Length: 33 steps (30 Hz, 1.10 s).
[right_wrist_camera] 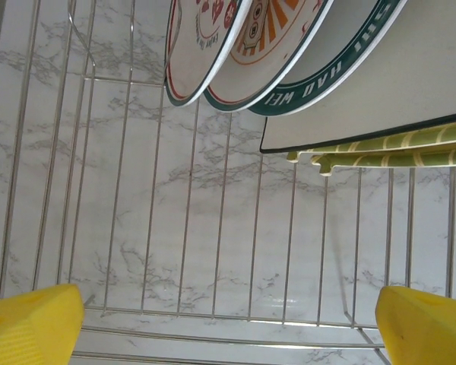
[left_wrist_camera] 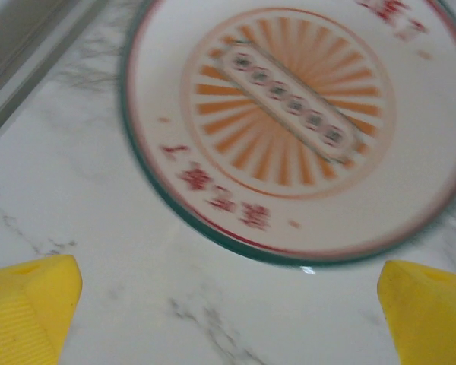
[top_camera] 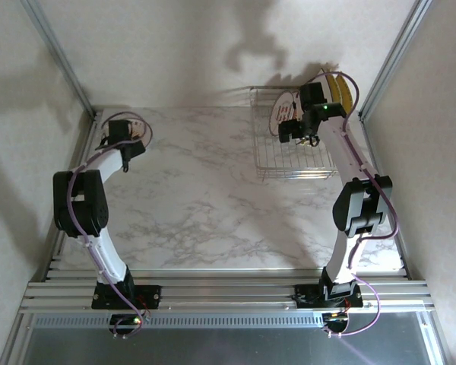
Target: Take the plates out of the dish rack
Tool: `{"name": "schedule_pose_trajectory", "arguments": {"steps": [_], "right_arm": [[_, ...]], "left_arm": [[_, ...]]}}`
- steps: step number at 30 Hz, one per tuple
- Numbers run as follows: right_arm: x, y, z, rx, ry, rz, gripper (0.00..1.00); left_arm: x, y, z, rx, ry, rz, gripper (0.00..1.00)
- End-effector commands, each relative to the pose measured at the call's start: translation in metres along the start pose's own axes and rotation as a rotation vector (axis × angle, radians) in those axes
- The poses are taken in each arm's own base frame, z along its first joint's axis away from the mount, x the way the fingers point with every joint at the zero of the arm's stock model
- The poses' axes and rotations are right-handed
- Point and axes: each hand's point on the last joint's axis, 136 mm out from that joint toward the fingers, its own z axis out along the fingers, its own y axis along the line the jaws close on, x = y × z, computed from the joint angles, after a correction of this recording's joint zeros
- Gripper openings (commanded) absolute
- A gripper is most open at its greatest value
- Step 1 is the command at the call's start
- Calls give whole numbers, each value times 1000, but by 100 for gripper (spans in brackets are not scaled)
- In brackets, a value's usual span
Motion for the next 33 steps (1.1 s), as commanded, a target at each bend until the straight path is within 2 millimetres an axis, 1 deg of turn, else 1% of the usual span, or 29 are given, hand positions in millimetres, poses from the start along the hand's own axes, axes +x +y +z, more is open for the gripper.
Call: {"name": "schedule_pose_trajectory", "arguments": {"steps": [1,4,8,10,15,20,25,31,33], "right_arm": [[-19,1,-5,-8,-40,-6,99],[-34,4,-1,-9,-63,-6,99],[-53,5,14,3,-84,-1,99],[-63,6,23,9,-91,-2,99],[-90,14,41,24,-154,-20,96],[-101,15,61,43,-165,-27,90],[-106,10,80,88,-168,-23,85],[-112,5,97,131,-191,-10,81],[-114,3,103,146,-196,-9,81]], "left_arm": [[11,-16,-30,-23,90,213,100],[20,-37,-44,25,141,252,100],[27,-57,-58,59,176,292,100],[26,-60,-63,45,168,304,100],[24,-71,-71,97,168,299,100],[23,-82,-79,161,164,296,100],[22,-84,-81,171,162,294,99],[25,-89,-80,198,172,295,100],[25,-94,-81,222,172,298,100]]}}
